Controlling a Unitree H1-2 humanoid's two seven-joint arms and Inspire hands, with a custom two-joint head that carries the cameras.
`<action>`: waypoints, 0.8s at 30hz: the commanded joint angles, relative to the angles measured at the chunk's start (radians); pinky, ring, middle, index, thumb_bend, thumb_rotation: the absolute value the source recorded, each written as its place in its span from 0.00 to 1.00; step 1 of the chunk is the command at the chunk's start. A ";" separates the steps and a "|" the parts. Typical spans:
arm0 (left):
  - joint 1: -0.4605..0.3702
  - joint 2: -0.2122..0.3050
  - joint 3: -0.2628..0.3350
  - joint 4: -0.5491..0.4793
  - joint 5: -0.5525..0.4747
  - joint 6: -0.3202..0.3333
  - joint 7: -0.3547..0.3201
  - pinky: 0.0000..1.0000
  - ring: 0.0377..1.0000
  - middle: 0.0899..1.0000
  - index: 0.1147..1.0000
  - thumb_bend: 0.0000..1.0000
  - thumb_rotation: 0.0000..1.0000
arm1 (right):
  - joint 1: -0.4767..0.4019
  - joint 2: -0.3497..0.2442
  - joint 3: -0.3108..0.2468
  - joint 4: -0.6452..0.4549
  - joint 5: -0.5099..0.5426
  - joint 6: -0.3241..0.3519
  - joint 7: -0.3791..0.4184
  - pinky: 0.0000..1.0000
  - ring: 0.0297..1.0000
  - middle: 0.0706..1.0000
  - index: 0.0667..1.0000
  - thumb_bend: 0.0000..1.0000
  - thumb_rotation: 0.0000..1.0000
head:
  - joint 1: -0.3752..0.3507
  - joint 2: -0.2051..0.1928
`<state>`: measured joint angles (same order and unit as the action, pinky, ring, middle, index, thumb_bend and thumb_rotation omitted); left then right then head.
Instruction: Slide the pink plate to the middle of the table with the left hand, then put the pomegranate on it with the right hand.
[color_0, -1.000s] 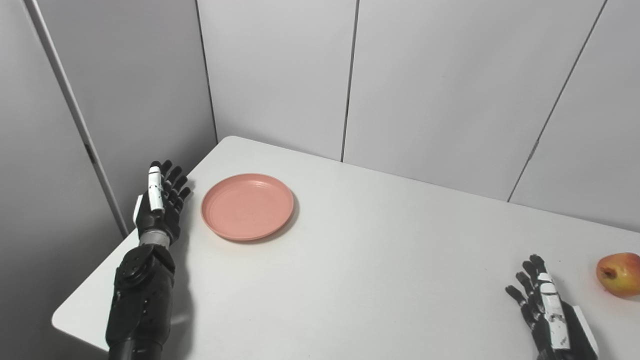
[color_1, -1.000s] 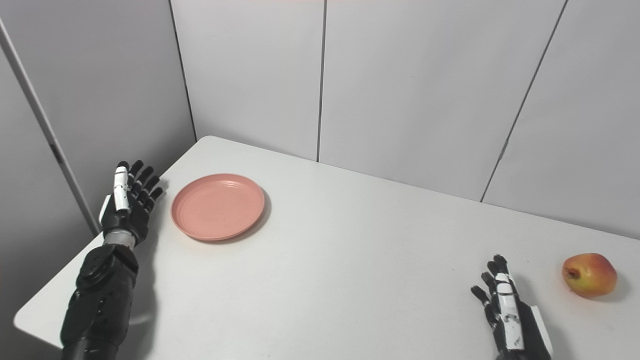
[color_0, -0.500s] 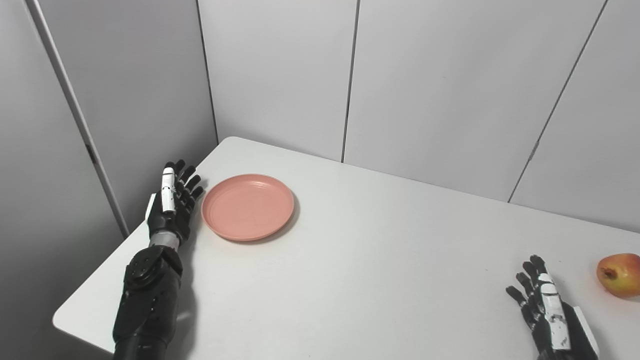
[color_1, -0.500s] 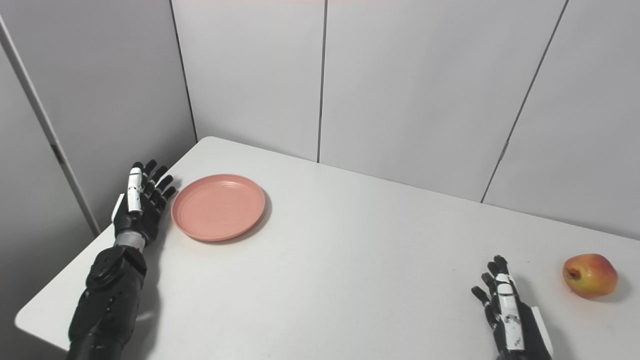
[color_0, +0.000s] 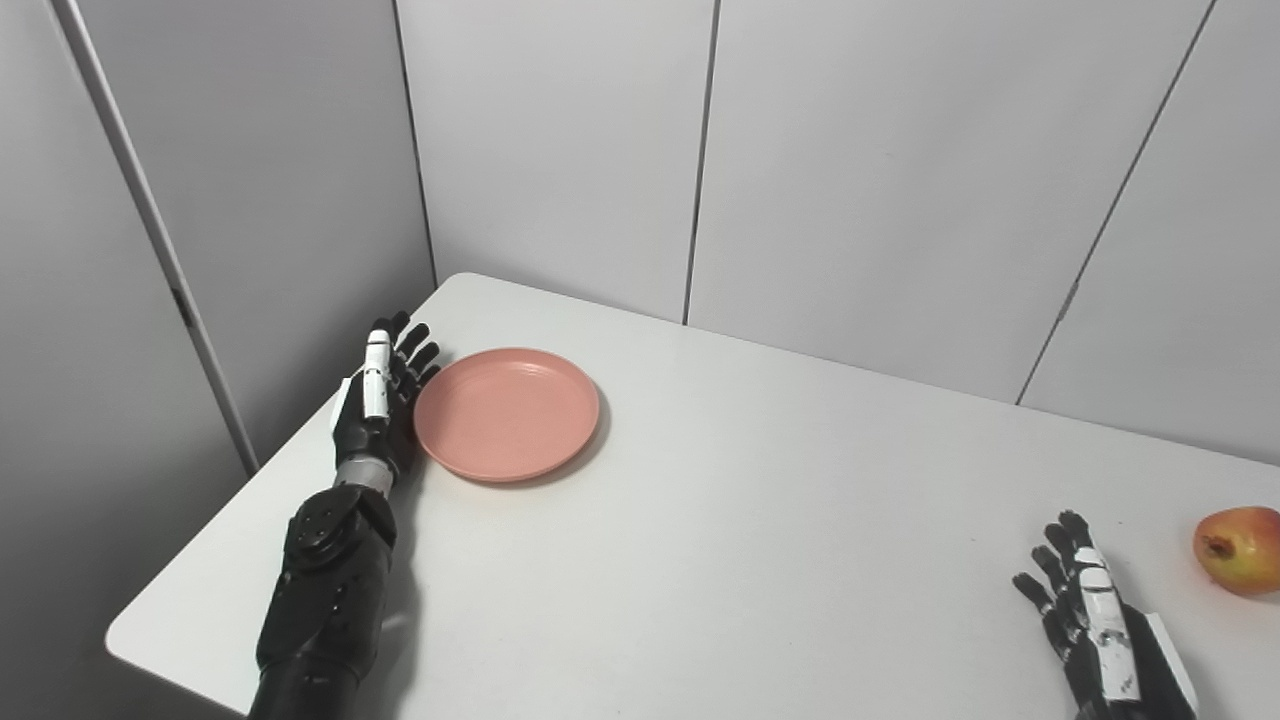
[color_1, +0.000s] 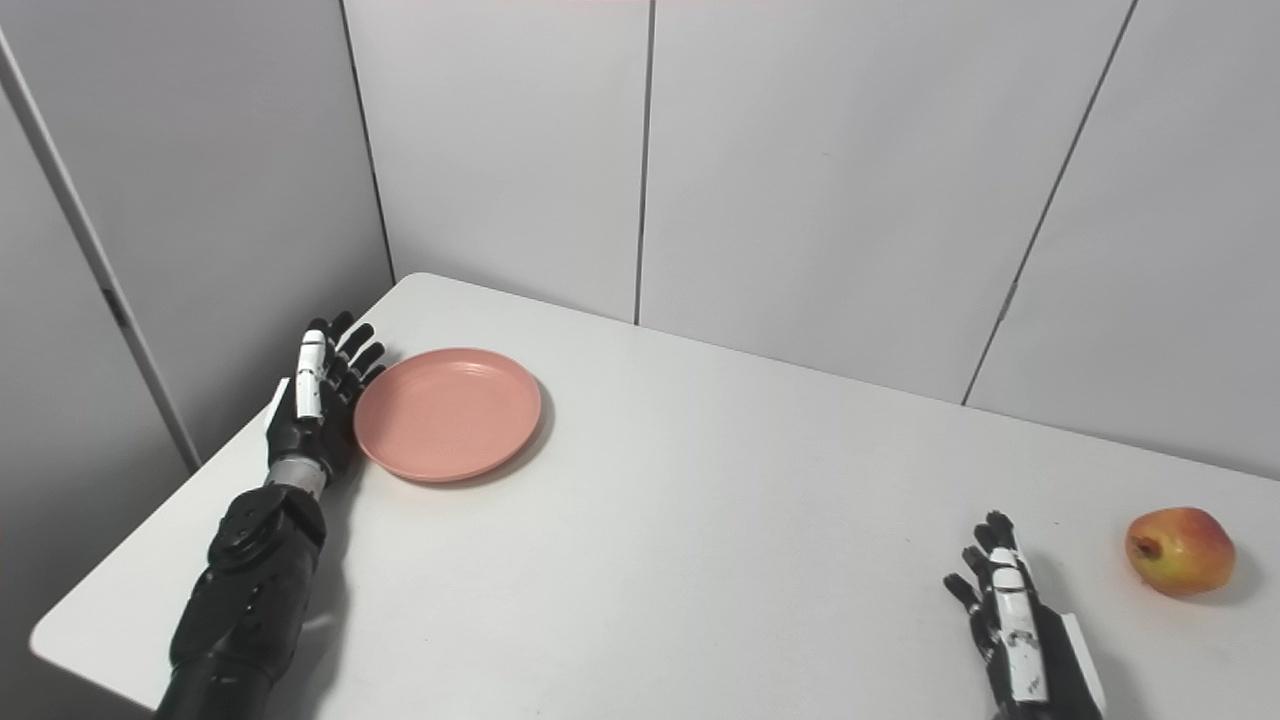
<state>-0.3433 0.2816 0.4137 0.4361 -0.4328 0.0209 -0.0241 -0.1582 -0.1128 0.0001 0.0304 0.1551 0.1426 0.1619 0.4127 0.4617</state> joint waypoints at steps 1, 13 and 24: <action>-0.011 -0.022 -0.015 -0.031 0.006 0.042 0.015 0.91 0.91 0.92 0.90 0.38 1.00 | -0.017 0.000 -0.002 -0.029 -0.004 0.009 -0.005 1.00 1.00 1.00 1.00 0.12 1.00 | 0.000 0.004; -0.021 -0.078 -0.058 -0.077 -0.007 0.111 0.000 0.93 0.91 0.91 0.90 0.37 1.00 | -0.024 0.006 0.002 -0.010 -0.014 -0.002 -0.004 1.00 1.00 1.00 1.00 0.14 1.00 | -0.016 0.018; -0.036 -0.114 -0.122 -0.107 -0.005 0.198 -0.008 0.92 0.91 0.90 0.90 0.37 1.00 | -0.021 0.021 0.002 -0.026 -0.016 -0.004 -0.009 1.00 1.00 1.00 1.00 0.14 1.00 | -0.072 0.052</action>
<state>-0.3643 0.1751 0.3034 0.3258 -0.4368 0.1813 -0.0218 -0.1574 -0.0965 0.0015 0.0280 0.1404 0.1428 0.1545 0.3406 0.5123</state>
